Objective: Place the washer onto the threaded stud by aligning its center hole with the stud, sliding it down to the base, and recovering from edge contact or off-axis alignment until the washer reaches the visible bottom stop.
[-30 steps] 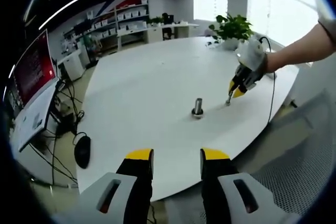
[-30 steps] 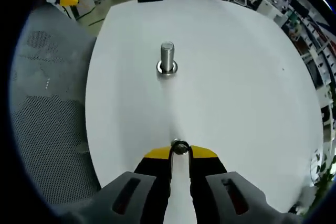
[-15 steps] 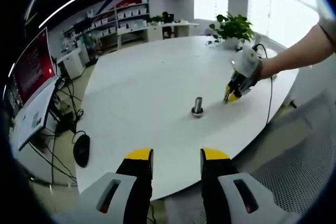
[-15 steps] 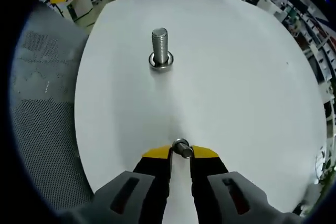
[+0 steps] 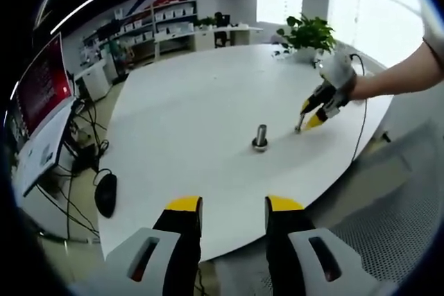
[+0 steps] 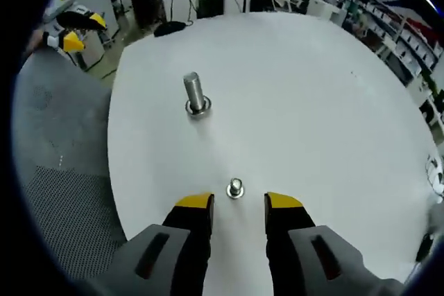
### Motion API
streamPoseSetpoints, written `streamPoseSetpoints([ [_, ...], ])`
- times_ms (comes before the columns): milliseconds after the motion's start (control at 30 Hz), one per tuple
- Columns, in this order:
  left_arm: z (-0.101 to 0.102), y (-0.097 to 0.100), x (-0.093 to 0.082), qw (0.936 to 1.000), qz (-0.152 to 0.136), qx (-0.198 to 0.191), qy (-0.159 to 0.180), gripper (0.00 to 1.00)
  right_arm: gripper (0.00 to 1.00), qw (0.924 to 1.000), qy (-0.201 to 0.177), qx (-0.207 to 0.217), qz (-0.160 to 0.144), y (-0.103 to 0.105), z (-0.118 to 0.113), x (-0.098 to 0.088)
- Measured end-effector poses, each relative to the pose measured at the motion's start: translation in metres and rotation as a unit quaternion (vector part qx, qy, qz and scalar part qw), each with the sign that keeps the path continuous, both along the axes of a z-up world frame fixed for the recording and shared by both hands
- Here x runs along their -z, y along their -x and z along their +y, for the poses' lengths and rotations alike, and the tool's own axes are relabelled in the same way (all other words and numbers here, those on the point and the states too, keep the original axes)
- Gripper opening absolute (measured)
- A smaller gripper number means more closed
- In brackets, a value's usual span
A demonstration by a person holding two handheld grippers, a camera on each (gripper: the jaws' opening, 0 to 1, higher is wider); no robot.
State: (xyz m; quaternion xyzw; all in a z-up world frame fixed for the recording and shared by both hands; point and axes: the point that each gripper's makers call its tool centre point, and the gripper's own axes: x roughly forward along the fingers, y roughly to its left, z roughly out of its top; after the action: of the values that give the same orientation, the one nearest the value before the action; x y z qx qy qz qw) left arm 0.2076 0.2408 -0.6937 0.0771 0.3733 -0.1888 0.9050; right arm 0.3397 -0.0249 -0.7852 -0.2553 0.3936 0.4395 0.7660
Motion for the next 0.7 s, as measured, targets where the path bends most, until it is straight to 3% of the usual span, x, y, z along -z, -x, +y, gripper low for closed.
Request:
streamPoseSetpoints([
  [133, 0.003, -0.002, -0.002, 1.0000, -0.004, -0.006, 0.004, 0.34, 0.31, 0.9981, -0.047, 0.033, -0.022, 0.005, -0.005, -0.026],
  [167, 0.004, -0.005, -0.008, 0.9998, -0.018, -0.009, 0.004, 0.34, 0.31, 0.9976, -0.054, 0.037, -0.023, 0.006, -0.005, -0.029],
  [233, 0.002, -0.007, -0.015, 0.9992, -0.037, -0.010, 0.009, 0.34, 0.32, 0.9934, -0.093, 0.059, -0.031, 0.012, -0.005, -0.046],
  [300, 0.000, -0.005, -0.013, 0.9994, -0.033, -0.008, 0.010, 0.34, 0.34, 0.9886, -0.127, 0.071, -0.041, 0.020, -0.005, -0.061],
  [367, -0.003, -0.003, -0.005, 0.9999, -0.015, 0.005, -0.001, 0.35, 0.34, 0.9832, -0.153, 0.093, -0.033, 0.032, -0.008, -0.072],
  [467, -0.005, -0.002, -0.005, 0.9997, -0.015, 0.015, -0.011, 0.35, 0.34, 0.9732, -0.203, 0.107, -0.016, 0.055, -0.007, -0.087],
  [667, -0.001, -0.003, -0.007, 0.9996, -0.020, 0.011, -0.014, 0.34, 0.34, 0.9631, -0.235, 0.129, 0.020, 0.098, -0.011, -0.103],
  [700, -0.001, -0.004, -0.008, 0.9996, -0.022, 0.010, -0.012, 0.34, 0.35, 0.9537, -0.259, 0.148, 0.041, 0.109, -0.009, -0.111],
])
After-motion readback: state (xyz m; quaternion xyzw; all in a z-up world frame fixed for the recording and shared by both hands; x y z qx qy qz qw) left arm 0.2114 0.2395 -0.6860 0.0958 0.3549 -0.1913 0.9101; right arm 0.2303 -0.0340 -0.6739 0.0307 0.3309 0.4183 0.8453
